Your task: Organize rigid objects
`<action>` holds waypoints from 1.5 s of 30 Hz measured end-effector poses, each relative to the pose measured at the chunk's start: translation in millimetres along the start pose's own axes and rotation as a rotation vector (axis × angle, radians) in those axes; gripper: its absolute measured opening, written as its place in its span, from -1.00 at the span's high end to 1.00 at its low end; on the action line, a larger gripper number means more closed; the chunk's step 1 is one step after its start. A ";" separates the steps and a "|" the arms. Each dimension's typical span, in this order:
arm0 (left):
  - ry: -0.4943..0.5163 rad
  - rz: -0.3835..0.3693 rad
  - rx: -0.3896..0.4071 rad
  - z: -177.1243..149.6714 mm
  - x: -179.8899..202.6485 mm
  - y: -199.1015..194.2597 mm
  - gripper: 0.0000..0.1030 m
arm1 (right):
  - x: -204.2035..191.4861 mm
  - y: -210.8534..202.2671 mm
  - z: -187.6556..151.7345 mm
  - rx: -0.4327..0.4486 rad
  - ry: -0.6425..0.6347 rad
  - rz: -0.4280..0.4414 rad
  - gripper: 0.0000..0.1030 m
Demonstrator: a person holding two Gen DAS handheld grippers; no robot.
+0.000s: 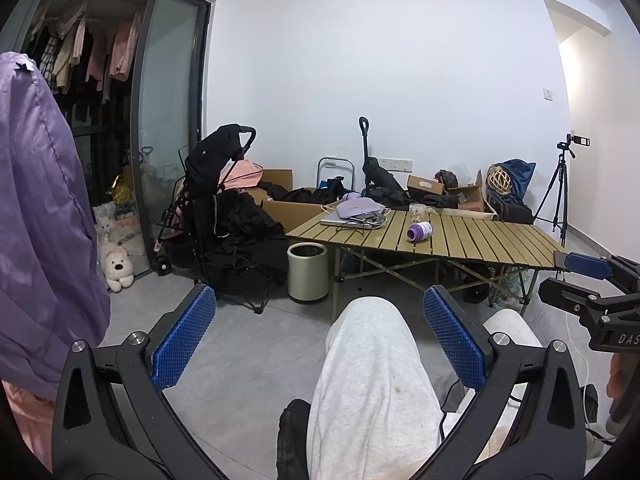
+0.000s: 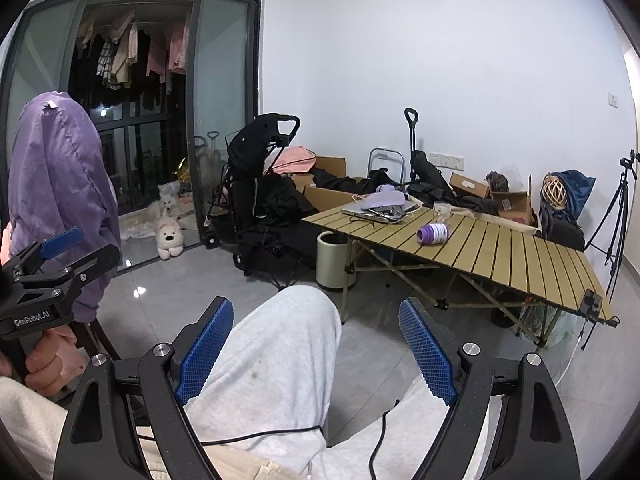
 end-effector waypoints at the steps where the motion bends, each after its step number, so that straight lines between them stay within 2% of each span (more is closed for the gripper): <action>1: 0.002 0.000 0.000 -0.1 0.1 0.0 -1.00 | -0.2 0.6 -0.2 -0.001 0.001 -0.001 -0.73; 45: 0.015 0.002 0.016 -2.5 2.1 -2.0 -1.00 | 1.5 3.7 -2.5 -0.012 0.030 -0.003 -0.73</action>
Point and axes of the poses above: each gripper's, at about its wrist camera, not at the fingertips, and y roughly the way its jaws point, x to its right, z to its top, the point moved 7 cm from there along y, roughly the way its jaws point, and after that the axes turned 10 degrees about z, right-handed, at the moved point
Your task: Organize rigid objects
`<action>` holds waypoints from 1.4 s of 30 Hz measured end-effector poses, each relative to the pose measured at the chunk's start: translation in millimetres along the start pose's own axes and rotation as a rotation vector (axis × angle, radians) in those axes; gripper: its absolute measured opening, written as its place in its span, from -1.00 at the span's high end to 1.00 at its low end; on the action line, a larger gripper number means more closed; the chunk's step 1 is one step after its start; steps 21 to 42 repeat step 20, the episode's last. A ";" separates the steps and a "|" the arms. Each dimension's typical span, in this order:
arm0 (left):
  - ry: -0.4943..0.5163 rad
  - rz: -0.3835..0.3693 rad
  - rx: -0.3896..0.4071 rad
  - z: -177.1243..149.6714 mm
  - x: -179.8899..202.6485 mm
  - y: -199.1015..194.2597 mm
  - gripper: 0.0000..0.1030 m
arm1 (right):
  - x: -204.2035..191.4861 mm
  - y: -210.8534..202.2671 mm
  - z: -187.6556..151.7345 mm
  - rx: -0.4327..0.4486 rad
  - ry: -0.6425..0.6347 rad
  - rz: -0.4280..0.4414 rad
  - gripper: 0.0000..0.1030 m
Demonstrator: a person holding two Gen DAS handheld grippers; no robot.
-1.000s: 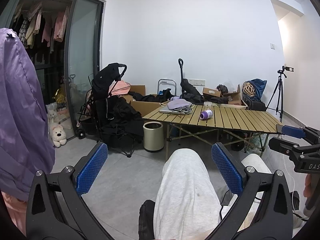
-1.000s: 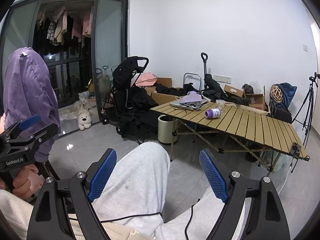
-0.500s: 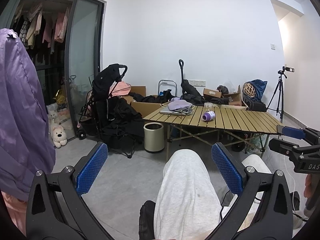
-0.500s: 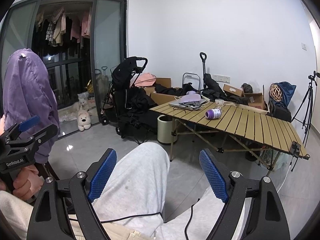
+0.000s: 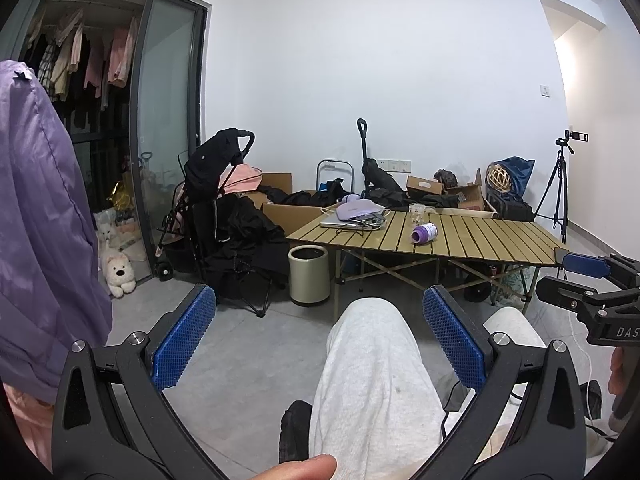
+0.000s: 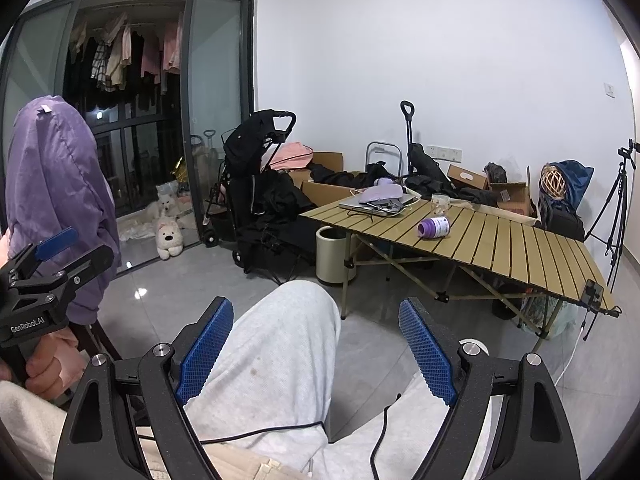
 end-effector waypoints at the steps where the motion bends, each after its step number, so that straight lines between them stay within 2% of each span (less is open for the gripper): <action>1: 0.000 0.001 0.001 0.1 -0.3 0.0 -1.00 | 0.0 0.7 -0.2 -0.001 0.001 0.000 -0.73; 42: -0.008 0.009 -0.006 -2.2 -1.3 0.7 -1.00 | 2.3 3.0 -3.6 -0.006 0.008 0.000 -0.73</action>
Point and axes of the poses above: each gripper's, at about its wrist camera, not at the fingertips, and y roughly the way its jaws point, x to its right, z to its top, the point moved 7 cm from there along y, roughly the way its jaws point, and after that the axes turned 10 degrees about z, right-handed, at the moved point
